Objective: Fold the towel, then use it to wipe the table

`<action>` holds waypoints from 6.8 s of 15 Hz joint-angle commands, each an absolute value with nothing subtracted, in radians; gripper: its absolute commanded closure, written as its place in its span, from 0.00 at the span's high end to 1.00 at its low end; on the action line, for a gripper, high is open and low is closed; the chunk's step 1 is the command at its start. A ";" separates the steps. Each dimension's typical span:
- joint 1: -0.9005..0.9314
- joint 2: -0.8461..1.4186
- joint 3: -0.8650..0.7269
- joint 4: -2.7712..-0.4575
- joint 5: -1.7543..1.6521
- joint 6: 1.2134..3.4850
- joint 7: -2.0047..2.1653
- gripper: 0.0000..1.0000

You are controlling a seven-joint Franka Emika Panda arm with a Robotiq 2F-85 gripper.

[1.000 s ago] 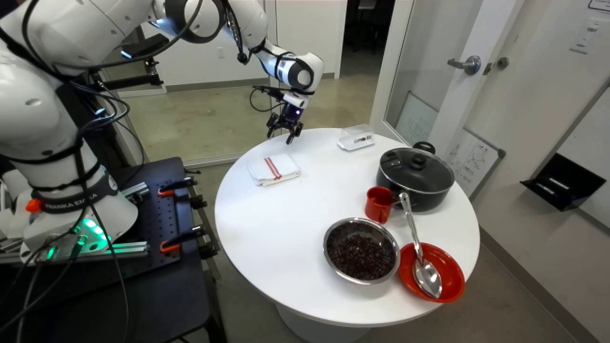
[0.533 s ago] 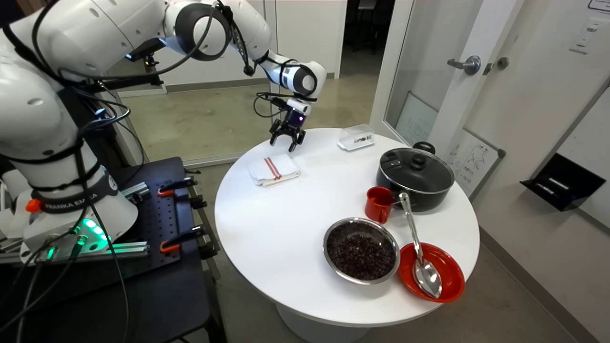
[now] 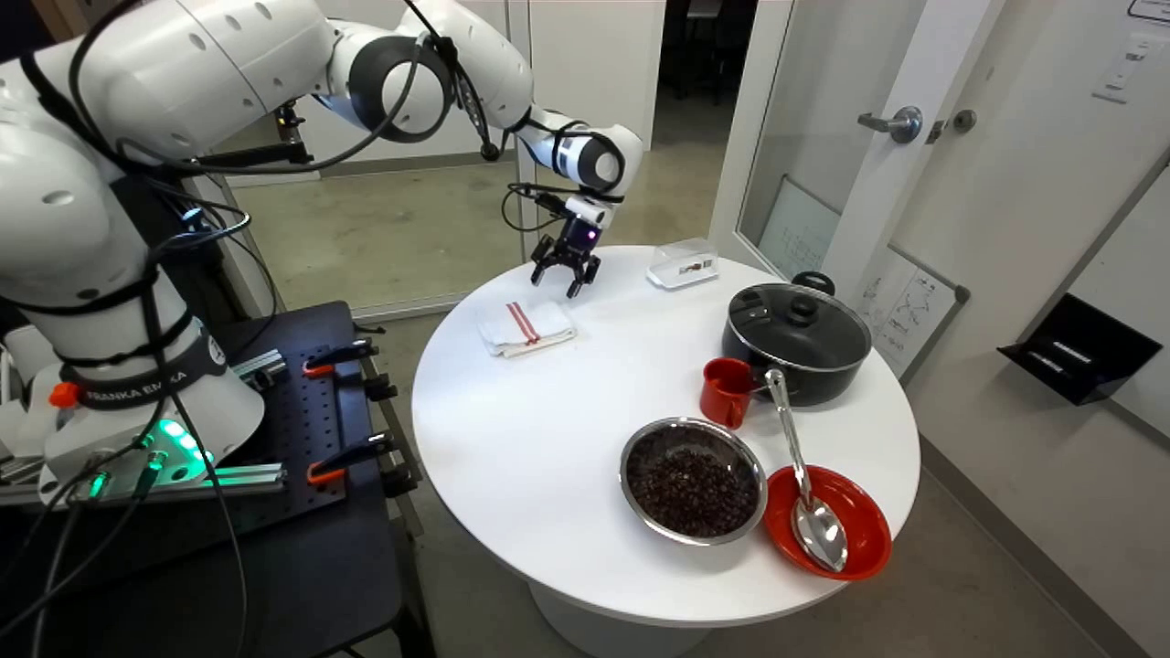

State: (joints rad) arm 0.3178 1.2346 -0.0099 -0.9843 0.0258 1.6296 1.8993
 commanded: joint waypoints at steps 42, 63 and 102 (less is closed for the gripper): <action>0.274 1.434 0.041 -0.753 0.135 1.382 1.932 1.00; 0.273 1.469 0.033 -0.741 0.125 1.340 1.982 0.01; 0.358 1.223 -0.015 -0.889 0.056 2.028 2.062 0.01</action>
